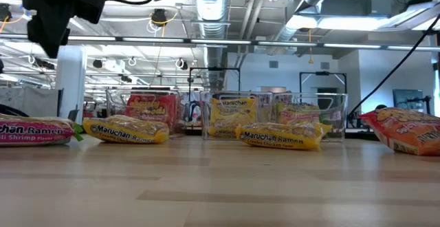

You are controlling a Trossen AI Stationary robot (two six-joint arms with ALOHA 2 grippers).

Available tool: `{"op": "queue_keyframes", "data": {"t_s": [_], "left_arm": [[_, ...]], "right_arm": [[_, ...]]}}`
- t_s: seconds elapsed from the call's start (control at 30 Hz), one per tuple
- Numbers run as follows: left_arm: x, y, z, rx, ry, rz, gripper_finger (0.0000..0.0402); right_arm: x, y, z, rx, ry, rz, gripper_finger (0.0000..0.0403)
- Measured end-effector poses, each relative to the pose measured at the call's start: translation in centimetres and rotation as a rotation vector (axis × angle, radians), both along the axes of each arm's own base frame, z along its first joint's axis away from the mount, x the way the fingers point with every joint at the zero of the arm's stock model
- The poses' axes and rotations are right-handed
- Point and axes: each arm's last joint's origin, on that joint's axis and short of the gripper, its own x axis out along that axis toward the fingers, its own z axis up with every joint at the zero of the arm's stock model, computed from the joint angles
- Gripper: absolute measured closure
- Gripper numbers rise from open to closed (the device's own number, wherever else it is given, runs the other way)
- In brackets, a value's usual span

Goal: Sort Maruchan noodles
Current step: Put the green noodle pack into the right transparent bin

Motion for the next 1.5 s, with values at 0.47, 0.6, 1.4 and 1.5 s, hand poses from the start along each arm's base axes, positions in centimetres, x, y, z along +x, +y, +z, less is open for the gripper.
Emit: {"op": "queue_keyframes", "data": {"t_s": [0.47, 0.6, 1.4, 1.5], "left_arm": [[1.8, -3.7, -3.2, 0.151, 0.135, 0.004, 0.0219], [3.0, -4.4, -4.6, 0.196, 0.222, -0.023, 0.0219], [7.4, -6.6, -10.7, 0.228, 0.409, -0.076, 0.0219], [7.5, -6.6, -11.7, 0.227, 0.439, -0.059, 0.0219]], "right_arm": [[1.6, -0.1, -3.1, 0.014, 0.150, 0.002, 0.0230], [2.5, -0.1, -4.3, 0.026, 0.192, -0.006, 0.0230], [0.8, 2.0, -2.8, 0.074, 0.181, 0.046, 0.0230], [0.8, 2.1, -2.8, 0.074, 0.177, 0.049, 0.0230]]}}
